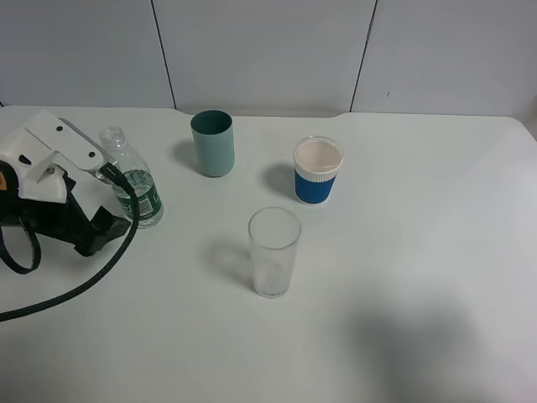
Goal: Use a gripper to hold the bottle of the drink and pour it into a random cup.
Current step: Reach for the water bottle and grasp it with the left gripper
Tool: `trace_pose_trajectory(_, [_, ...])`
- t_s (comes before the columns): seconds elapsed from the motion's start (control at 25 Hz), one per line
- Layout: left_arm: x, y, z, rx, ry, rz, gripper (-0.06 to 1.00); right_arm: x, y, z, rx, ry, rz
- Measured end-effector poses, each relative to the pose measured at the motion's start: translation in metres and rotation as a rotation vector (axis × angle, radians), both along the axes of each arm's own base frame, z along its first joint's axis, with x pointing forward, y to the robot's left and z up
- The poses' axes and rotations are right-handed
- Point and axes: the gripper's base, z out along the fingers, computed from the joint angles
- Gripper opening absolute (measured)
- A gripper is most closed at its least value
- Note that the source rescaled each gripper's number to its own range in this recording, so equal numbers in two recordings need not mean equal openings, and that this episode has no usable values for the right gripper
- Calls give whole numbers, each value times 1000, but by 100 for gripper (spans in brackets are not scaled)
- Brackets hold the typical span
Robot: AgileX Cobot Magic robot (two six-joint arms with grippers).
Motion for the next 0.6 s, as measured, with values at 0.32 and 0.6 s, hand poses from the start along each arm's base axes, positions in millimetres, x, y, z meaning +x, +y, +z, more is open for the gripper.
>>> trace_pose_trajectory(0.32, [3,-1,-28,-149,-61,88,95,0,0,0,0,0,0])
trace_pose_trajectory(0.6, [11,-5,-48,-250,-131,105,95,0,0,0,0,0,0])
